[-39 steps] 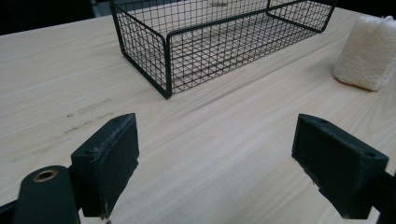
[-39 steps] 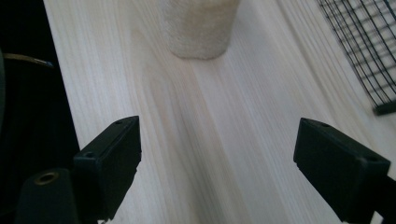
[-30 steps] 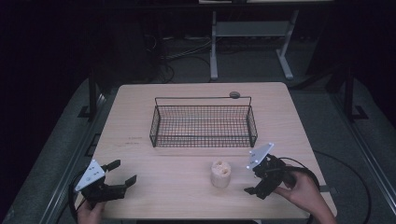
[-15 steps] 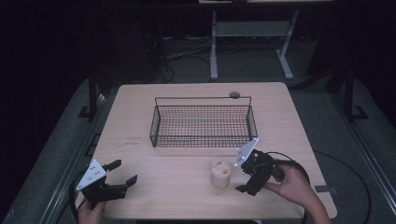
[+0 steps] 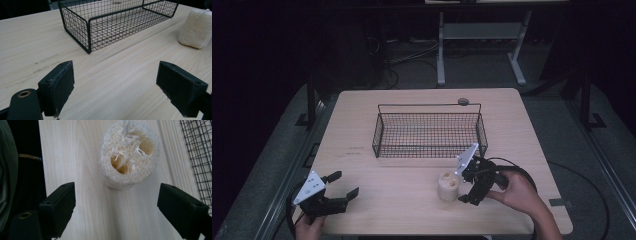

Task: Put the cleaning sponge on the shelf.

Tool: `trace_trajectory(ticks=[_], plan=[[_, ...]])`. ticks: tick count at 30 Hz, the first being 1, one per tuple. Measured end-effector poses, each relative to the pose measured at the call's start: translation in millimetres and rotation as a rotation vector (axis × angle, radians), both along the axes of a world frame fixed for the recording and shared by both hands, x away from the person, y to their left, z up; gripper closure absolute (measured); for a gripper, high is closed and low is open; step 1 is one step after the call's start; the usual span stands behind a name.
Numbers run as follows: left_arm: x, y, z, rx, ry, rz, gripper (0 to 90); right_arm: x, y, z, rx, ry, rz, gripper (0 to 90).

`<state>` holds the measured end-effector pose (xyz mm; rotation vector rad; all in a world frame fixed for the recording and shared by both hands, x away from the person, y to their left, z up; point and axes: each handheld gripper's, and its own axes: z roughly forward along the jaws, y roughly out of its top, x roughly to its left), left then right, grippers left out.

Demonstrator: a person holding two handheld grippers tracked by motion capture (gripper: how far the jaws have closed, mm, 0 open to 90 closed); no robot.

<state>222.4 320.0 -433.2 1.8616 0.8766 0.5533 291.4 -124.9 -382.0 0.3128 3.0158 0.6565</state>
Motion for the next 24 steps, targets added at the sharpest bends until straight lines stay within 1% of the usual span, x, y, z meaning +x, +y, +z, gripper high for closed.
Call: trace_trajectory(ticks=[3,4,8,10,13,15,16,18,20,24], plan=[[-0.3,-0.3,0.3,-0.001,-0.001,0.001,14.0,1.3,4.7,1.7,0.0,-0.003,0.012,14.4],[-0.3,-0.2,0.4,-0.001,-0.001,0.001,14.1,2.9,7.1,2.0,-0.001,0.004,0.02,14.4],[-0.3,-0.6,0.4,-0.001,-0.005,0.001,14.1,8.5,15.1,2.0,-0.021,0.016,0.023,14.4],[0.1,-0.7,0.2,-0.002,-0.002,0.002,14.1,10.6,17.9,2.9,-0.015,0.015,0.034,14.5],[-0.2,-0.8,0.3,-0.001,-0.004,0.001,14.1,14.1,21.4,3.4,-0.026,0.008,0.029,14.4],[-0.6,-0.8,0.7,0.0,-0.006,0.001,14.1,16.6,22.8,3.0,-0.026,0.019,0.026,14.7],[-0.6,-0.7,0.8,-0.001,-0.007,0.001,14.1,17.8,24.0,2.8,-0.033,0.017,0.025,14.7],[-0.1,-0.4,0.7,-0.002,-0.006,0.0,14.1,19.9,26.9,2.8,-0.042,0.023,0.033,14.7],[0.2,-0.3,0.6,-0.003,-0.003,0.003,14.0,21.3,29.9,3.2,-0.052,0.017,0.036,14.7],[-0.4,0.1,0.9,-0.003,-0.008,0.001,14.1,22.8,36.2,2.3,-0.057,0.025,0.05,14.8]])
